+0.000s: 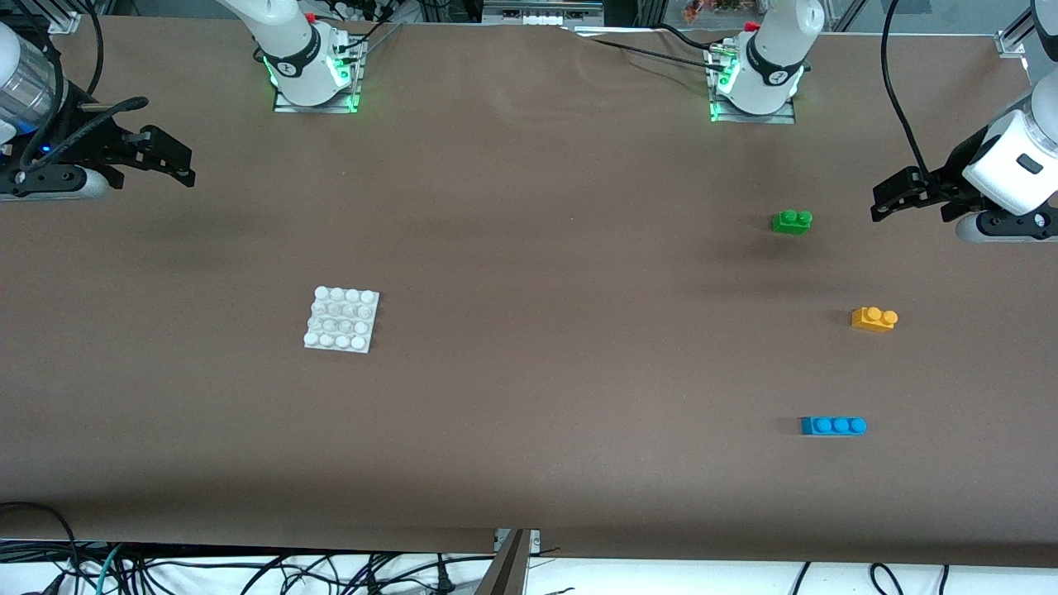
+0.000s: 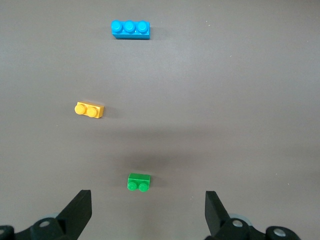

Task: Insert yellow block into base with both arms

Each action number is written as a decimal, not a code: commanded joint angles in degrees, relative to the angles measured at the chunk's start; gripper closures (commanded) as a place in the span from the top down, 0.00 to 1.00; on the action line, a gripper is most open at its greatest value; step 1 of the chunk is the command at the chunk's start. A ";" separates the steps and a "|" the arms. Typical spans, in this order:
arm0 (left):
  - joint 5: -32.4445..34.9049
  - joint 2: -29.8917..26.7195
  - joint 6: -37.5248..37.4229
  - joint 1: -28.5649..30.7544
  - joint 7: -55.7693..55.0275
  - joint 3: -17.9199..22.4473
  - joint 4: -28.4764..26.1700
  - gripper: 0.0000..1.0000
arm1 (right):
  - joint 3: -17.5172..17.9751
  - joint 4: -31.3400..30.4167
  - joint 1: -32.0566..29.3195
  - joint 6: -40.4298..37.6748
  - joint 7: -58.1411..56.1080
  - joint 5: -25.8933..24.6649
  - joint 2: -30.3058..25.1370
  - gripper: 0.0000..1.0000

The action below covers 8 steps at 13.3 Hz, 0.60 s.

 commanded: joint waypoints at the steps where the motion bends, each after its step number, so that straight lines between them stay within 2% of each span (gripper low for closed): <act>1: 0.60 0.68 -1.50 0.25 0.03 -0.29 1.80 1.00 | 0.08 -0.88 -0.59 -0.39 1.00 -0.20 -0.55 0.99; 8: 0.60 0.68 -1.50 0.25 0.03 -0.29 1.80 1.00 | 0.17 0.42 -0.59 -0.74 1.10 -0.11 -0.03 1.00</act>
